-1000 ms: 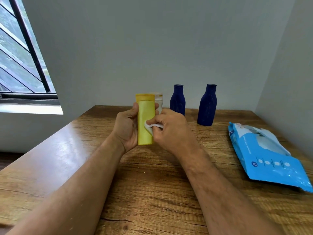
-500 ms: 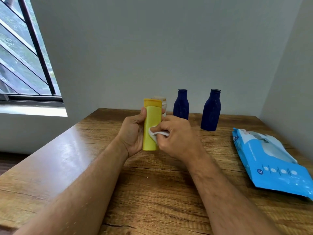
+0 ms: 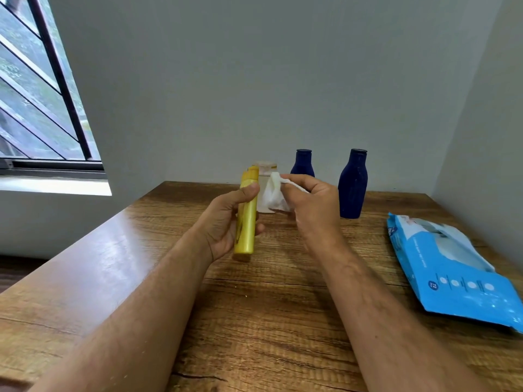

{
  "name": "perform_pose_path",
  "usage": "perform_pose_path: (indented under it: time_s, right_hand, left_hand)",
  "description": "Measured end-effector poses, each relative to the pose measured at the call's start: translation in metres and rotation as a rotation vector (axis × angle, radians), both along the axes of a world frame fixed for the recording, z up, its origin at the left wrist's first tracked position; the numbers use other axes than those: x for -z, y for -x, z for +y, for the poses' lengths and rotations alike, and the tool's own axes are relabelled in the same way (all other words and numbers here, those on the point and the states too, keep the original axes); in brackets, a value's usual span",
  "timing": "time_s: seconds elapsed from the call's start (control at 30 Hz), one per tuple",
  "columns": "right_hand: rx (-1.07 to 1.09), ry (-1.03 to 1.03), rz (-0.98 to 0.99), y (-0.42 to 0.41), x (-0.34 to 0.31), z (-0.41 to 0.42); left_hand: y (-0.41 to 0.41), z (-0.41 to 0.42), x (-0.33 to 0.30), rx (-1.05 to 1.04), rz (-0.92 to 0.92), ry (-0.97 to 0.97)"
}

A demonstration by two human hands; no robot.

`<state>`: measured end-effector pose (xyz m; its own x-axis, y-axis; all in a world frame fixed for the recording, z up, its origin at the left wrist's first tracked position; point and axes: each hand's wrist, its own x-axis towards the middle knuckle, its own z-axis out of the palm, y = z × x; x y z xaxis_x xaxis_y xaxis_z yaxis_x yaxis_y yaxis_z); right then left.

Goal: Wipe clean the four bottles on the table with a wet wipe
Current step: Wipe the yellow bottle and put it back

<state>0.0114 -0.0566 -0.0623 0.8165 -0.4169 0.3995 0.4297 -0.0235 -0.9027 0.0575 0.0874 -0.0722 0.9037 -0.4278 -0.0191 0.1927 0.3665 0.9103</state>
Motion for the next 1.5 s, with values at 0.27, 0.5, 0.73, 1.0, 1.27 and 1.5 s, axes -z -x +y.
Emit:
perform_pose_path:
  time_s: [0.27, 0.5, 0.73, 1.0, 1.27, 1.5]
  right_hand:
    - [-0.182, -0.266, 0.069, -0.004, -0.001, 0.004]
    - [-0.022, 0.093, 0.034, 0.002, 0.001, 0.008]
    - [0.079, 0.476, 0.008, -0.004, 0.012, 0.013]
    - [-0.152, 0.897, 0.167, 0.003, 0.012, 0.002]
    - [-0.021, 0.876, 0.039, 0.001, 0.01, 0.009]
    - [0.136, 0.82, -0.014, -0.002, 0.005, 0.011]
  left_hand:
    - [-0.007, 0.005, 0.0, -0.116, 0.122, 0.037]
    - [-0.007, 0.001, 0.003, -0.093, 0.191, 0.139]
    - [-0.002, -0.005, 0.003, 0.007, 0.139, 0.095]
    - [-0.014, 0.001, 0.003, -0.185, 0.13, 0.169]
    - [-0.008, -0.005, 0.008, -0.025, 0.136, 0.236]
    - [-0.005, -0.009, 0.009, 0.119, 0.096, 0.229]
